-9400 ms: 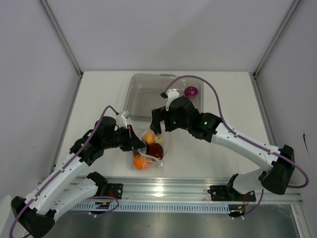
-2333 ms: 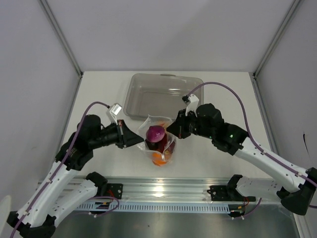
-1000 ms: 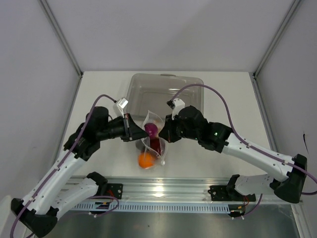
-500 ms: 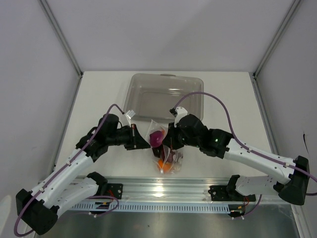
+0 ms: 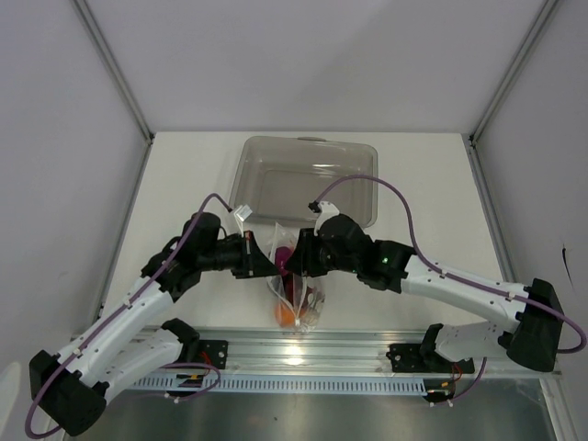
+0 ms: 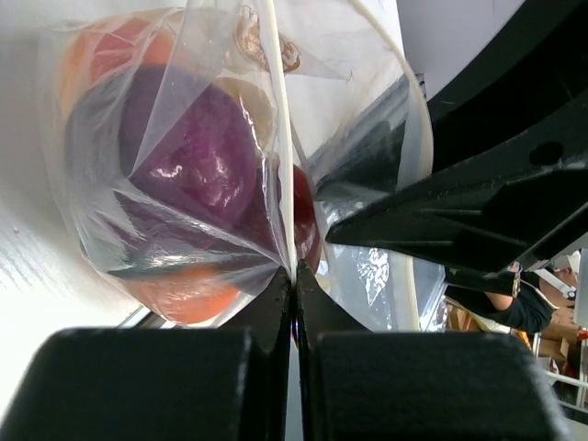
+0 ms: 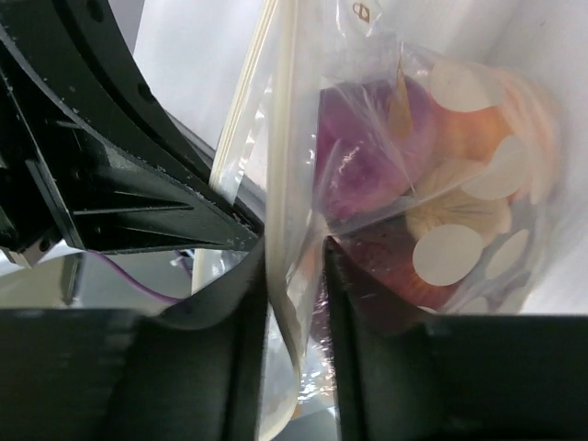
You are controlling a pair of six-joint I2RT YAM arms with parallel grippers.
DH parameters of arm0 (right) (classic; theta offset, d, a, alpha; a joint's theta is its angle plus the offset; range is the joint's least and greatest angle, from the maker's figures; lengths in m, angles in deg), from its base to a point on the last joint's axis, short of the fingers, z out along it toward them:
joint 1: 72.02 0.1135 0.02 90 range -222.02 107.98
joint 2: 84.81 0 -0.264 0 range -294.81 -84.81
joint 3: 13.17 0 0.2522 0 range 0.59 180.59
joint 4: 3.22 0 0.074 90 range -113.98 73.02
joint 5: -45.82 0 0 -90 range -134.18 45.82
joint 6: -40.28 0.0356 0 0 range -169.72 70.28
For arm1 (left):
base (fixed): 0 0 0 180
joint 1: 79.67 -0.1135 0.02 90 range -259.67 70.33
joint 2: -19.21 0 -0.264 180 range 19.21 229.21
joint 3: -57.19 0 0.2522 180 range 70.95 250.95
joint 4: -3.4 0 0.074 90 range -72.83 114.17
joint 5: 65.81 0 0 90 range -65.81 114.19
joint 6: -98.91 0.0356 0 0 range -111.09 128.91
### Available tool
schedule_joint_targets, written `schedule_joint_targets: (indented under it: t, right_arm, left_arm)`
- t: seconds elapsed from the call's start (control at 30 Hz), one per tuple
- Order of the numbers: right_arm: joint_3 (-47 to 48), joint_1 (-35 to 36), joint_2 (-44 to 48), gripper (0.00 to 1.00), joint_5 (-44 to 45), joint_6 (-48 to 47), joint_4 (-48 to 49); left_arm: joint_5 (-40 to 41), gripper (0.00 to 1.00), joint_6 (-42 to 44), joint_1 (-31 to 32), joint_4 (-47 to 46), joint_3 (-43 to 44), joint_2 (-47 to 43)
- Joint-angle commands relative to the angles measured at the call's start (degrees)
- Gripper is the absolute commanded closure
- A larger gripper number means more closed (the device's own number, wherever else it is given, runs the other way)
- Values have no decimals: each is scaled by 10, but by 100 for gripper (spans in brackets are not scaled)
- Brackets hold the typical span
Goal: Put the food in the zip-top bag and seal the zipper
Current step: Adjust the zipper food storage bag at the center of the board.
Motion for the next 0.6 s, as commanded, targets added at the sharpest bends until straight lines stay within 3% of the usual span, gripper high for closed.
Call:
schedule_joint_targets:
  t: [0.0,0.17,0.57]
  right_arm:
    - [3,7,1,62,-17,15,35]
    - [5,8,34,50,-8,4,0]
    - [3,7,66,56,15,-13,-35]
  left_arm:
    - [-10,99,18,2,-20,-1,-7]
    - [-5,99,30,3,-7,15,-5]
    - [-5,99,71,2,16,39,-5]
